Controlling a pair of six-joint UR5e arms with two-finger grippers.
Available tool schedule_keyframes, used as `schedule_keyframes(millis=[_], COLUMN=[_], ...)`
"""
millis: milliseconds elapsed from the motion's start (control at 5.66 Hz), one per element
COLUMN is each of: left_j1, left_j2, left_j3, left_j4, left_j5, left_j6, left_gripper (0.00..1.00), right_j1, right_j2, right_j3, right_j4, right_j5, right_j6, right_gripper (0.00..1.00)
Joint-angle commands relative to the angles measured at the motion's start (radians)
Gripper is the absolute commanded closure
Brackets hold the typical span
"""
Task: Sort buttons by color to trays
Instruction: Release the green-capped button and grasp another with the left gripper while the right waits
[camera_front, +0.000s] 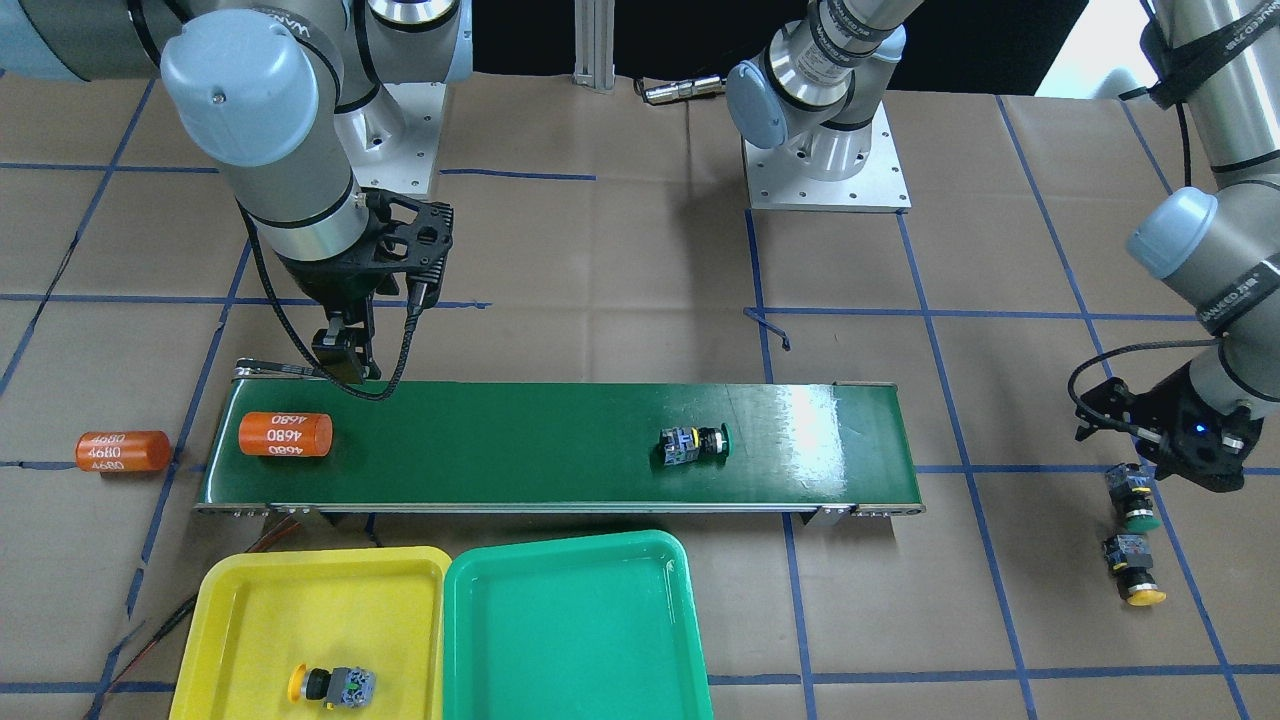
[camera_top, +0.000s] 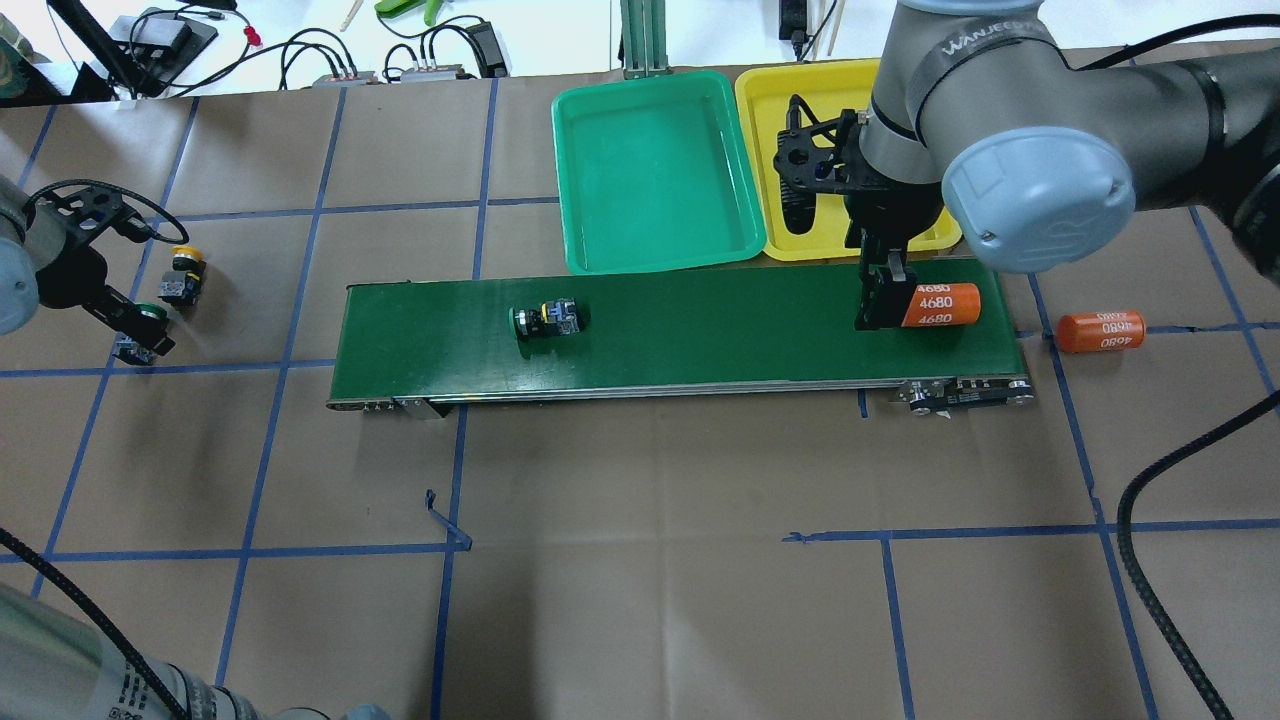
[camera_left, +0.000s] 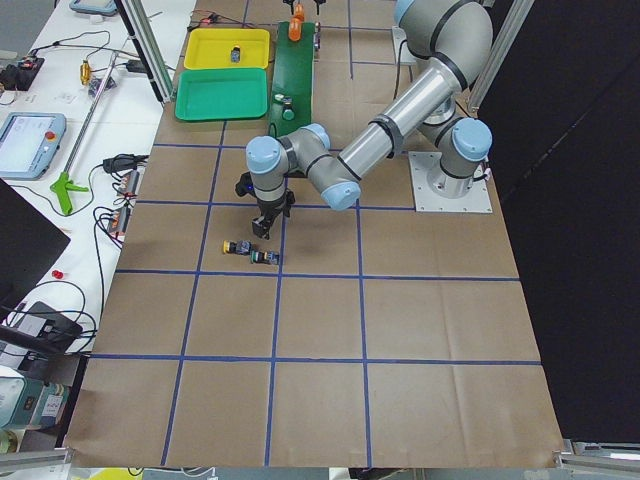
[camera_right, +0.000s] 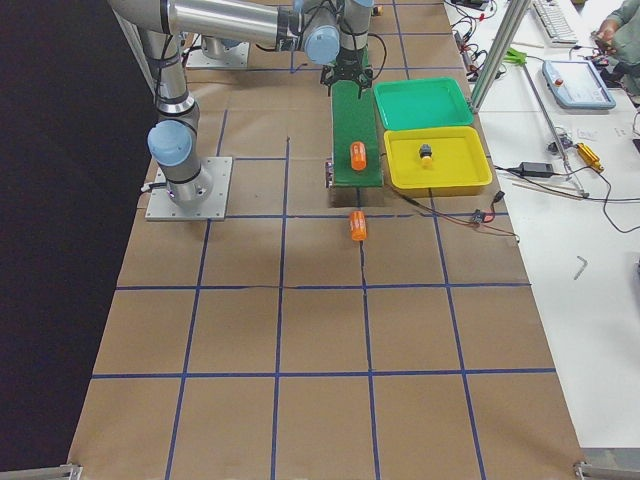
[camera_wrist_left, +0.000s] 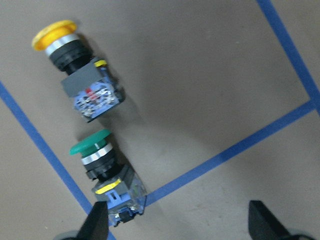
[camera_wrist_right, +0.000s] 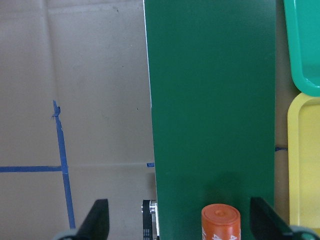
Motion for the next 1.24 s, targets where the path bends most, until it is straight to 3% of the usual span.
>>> schedule_keyframes(millis=[0,353,530,884,1060], left_j1=[0.014,0.031,0.032,0.032,0.026], left_j2=[-0.11,-0.143,-0.16,-0.146,-0.134], left_j3=[0.1,0.114,0.104,0.104,0.116], left_j4=[0.007,0.007,0.007,0.0,-0.009], left_j5=[0.009,0.009,0.009,0.012,0.012], left_j6=[-0.087,-0.087,-0.086,-0.078,-0.074], left_gripper=[0.03,0.12,0.29,0.96,0.99], right_j1=[0.002,0.006,0.006,0.008,0.008], right_j2=[0.001,0.029,0.032,0.07,0.09], right_j3=[0.001,0.021,0.022,0.022,0.024], right_j4=[-0.006,-0.09,-0.109,-0.121,-0.186], right_j5=[0.001,0.001,0.01,0.036,0.038], right_j6=[-0.002,0.0,0.0,-0.005,-0.002], right_gripper=[0.0,0.0,0.0,0.0,0.0])
